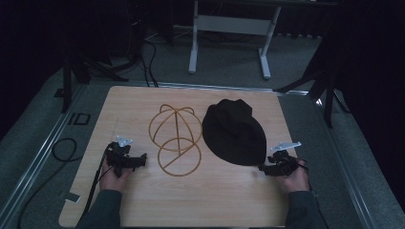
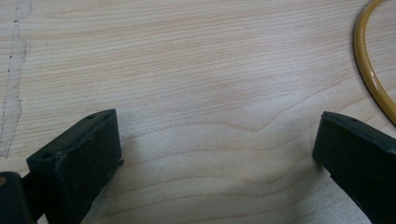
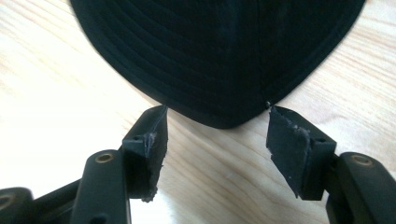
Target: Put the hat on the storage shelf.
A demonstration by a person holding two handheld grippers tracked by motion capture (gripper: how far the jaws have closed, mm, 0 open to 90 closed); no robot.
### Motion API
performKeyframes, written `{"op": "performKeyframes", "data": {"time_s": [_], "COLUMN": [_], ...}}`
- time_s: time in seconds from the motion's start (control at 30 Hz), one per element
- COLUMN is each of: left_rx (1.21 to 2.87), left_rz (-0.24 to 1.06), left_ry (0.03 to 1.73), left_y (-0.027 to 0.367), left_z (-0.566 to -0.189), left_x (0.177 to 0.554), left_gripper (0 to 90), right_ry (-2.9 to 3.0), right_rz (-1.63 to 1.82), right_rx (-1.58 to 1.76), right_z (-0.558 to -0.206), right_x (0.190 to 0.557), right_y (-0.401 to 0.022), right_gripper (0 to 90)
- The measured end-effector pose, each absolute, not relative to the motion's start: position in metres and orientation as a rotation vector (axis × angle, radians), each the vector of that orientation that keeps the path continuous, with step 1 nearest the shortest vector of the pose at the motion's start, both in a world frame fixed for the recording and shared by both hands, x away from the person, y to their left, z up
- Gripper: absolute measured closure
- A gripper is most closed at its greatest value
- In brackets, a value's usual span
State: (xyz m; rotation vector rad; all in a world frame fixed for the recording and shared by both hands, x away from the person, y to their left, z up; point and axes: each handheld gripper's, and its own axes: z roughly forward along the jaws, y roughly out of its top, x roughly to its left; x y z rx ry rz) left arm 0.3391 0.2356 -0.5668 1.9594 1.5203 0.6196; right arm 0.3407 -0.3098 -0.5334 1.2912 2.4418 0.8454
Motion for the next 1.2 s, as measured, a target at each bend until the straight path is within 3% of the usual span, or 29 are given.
{"op": "performKeyframes", "data": {"time_s": [1.2], "left_rx": [1.958], "left_rz": [0.619], "left_ry": [1.524], "left_y": [0.235], "left_z": [-0.567], "left_x": [0.339], "left_gripper": [1.3], "right_ry": [2.633], "right_rz": [0.696], "right_rx": [1.085], "right_z": [-0.470], "right_x": [0.366], "right_y": [-0.289], "right_gripper": [42.5]}}
